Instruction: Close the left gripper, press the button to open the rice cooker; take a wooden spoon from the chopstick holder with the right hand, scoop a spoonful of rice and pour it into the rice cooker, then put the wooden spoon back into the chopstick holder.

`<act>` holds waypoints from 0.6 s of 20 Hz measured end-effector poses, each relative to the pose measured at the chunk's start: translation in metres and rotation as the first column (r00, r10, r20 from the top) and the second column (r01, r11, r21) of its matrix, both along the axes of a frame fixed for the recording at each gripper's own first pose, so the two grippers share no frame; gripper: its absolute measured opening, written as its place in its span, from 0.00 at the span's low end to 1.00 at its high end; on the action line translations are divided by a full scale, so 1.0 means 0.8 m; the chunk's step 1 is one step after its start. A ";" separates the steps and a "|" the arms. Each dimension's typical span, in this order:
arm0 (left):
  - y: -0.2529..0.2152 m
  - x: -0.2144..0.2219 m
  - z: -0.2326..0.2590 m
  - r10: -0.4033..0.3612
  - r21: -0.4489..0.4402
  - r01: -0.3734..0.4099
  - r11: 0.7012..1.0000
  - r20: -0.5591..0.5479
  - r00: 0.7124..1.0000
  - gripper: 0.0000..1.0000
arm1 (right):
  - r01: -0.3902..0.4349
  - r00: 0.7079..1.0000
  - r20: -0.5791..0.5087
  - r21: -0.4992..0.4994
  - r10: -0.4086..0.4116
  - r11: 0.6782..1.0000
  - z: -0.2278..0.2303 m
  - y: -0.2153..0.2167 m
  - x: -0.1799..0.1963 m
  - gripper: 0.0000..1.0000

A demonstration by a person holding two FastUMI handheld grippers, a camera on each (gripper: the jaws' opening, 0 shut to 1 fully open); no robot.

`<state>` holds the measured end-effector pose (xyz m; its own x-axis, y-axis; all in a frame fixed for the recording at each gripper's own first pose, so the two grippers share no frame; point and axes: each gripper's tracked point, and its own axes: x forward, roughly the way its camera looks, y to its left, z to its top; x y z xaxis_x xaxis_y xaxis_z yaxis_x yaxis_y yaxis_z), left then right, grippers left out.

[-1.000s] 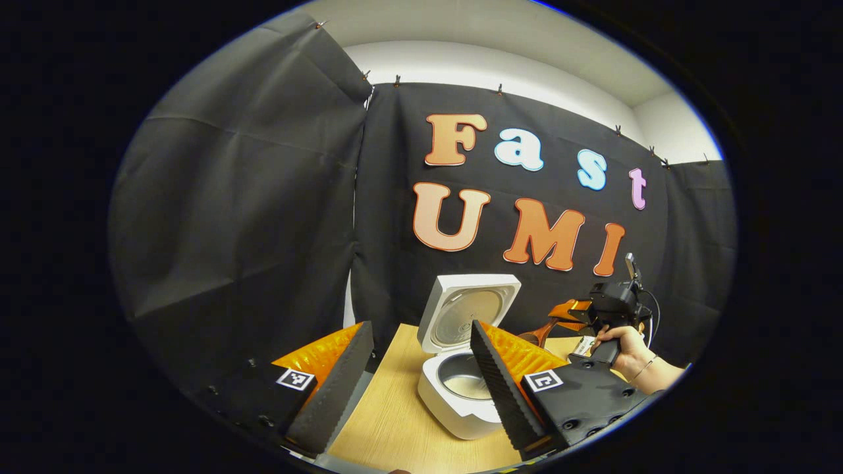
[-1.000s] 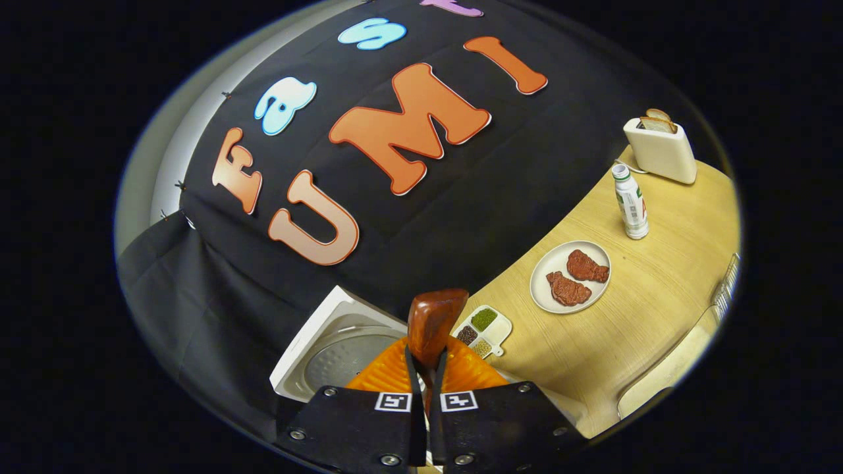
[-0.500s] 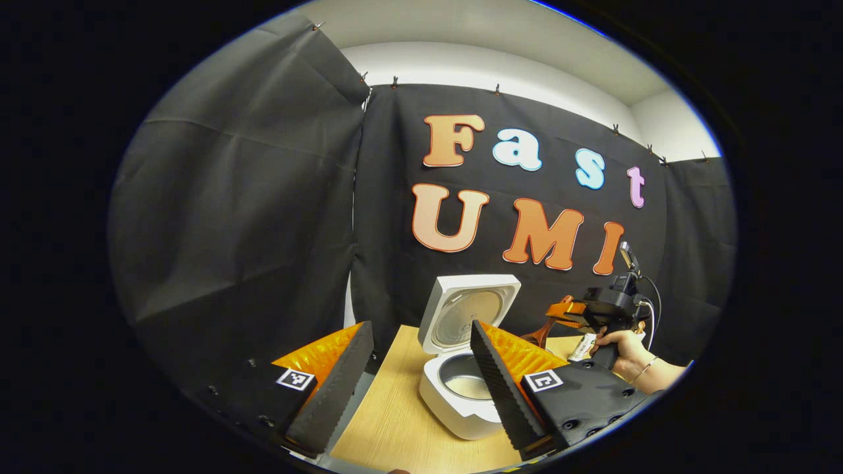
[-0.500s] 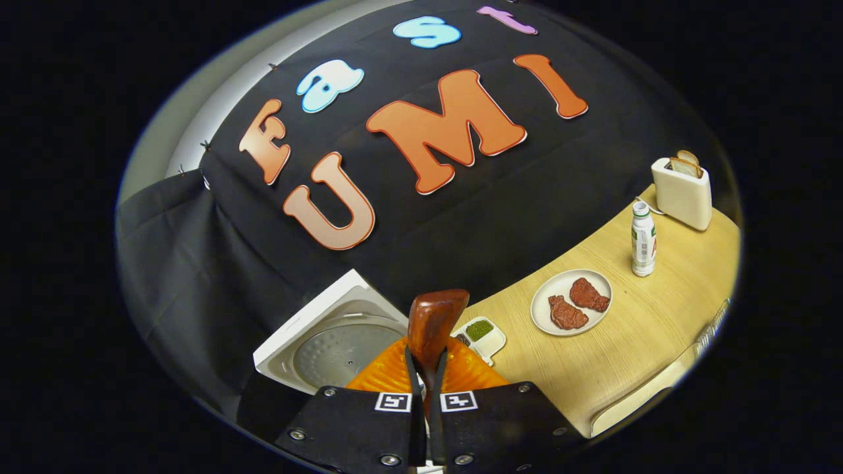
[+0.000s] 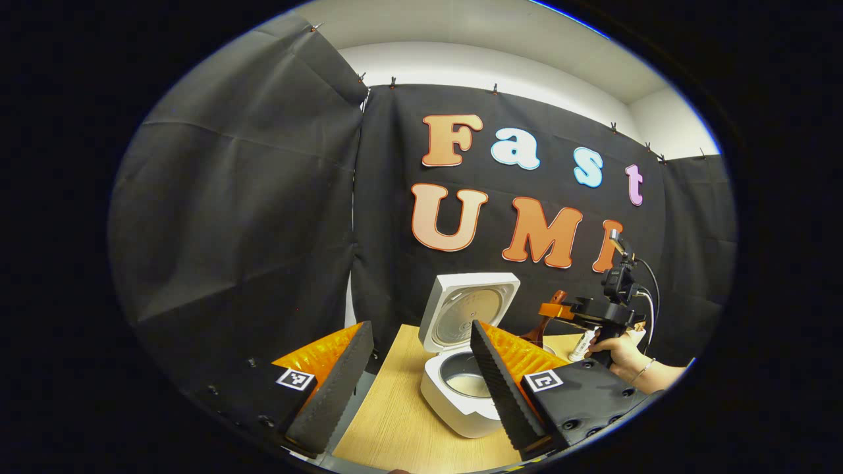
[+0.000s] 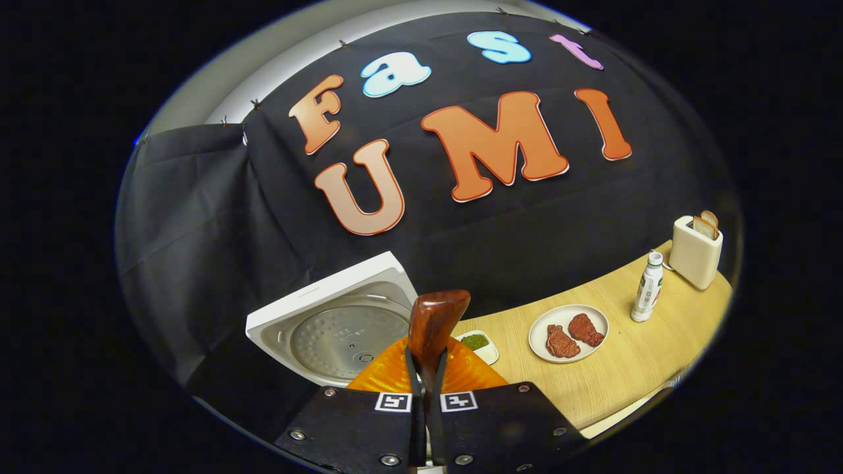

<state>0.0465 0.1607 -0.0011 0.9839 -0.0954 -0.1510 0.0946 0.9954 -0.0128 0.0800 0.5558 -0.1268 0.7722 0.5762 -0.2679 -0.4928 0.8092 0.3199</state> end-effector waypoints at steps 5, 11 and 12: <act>0.004 -0.003 0.001 0.005 -0.005 -0.005 1.000 0.007 1.000 1.00 | -0.039 0.994 0.102 -0.075 0.047 0.996 0.012 0.011 -0.010 0.02; 0.008 -0.007 0.001 0.011 -0.011 -0.011 1.000 0.010 1.000 1.00 | -0.089 0.970 0.209 -0.160 0.122 0.983 0.025 0.025 -0.025 0.01; 0.008 -0.007 0.001 0.011 -0.013 -0.011 1.000 0.010 1.000 1.00 | -0.098 0.967 0.218 -0.172 0.135 0.980 0.024 0.027 -0.027 0.01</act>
<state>0.0406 0.1673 -0.0006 0.9863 -0.0867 -0.1402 0.0841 0.9962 -0.0246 0.0582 0.5776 -0.1076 0.7535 0.6298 -0.1886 -0.6311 0.7733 0.0605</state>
